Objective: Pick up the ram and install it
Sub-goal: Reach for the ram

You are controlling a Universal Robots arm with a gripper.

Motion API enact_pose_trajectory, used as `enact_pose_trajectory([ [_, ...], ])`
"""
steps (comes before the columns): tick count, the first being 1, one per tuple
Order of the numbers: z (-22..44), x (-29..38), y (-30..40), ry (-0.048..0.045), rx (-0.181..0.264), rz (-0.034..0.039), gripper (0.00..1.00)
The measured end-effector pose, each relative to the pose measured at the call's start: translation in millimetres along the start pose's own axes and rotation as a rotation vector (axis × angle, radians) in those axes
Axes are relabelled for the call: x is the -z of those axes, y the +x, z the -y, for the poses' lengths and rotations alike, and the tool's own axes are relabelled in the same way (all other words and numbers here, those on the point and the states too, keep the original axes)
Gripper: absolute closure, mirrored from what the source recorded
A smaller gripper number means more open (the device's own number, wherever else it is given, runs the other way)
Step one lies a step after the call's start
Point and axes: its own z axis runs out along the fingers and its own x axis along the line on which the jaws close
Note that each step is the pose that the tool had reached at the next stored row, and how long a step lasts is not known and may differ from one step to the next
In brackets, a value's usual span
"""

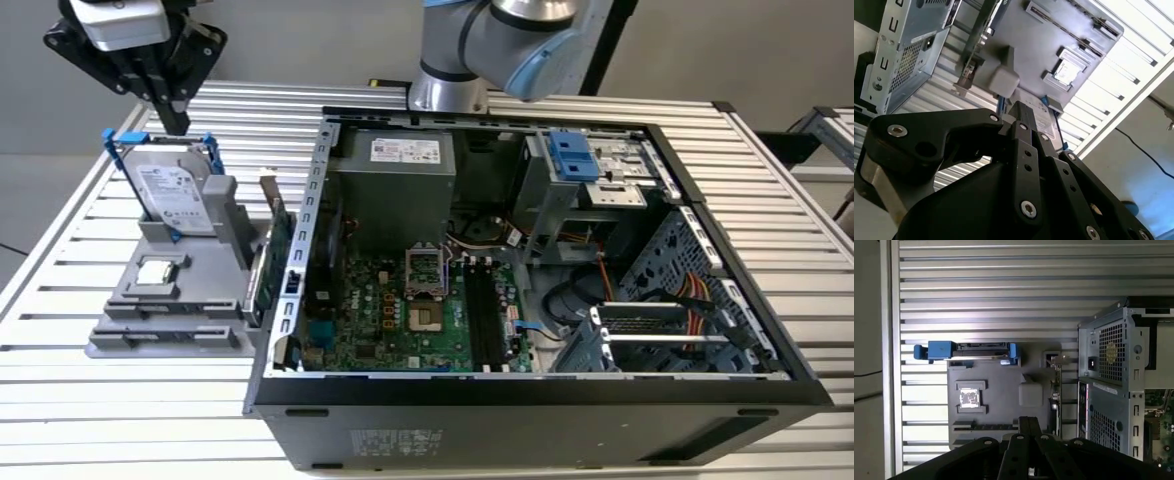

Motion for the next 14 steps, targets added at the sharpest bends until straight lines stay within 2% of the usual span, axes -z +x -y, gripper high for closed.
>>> enact_pose_trajectory([
  [14,0.6,0.0,23.8,0.0000,0.007,-0.0004,1.00],
])
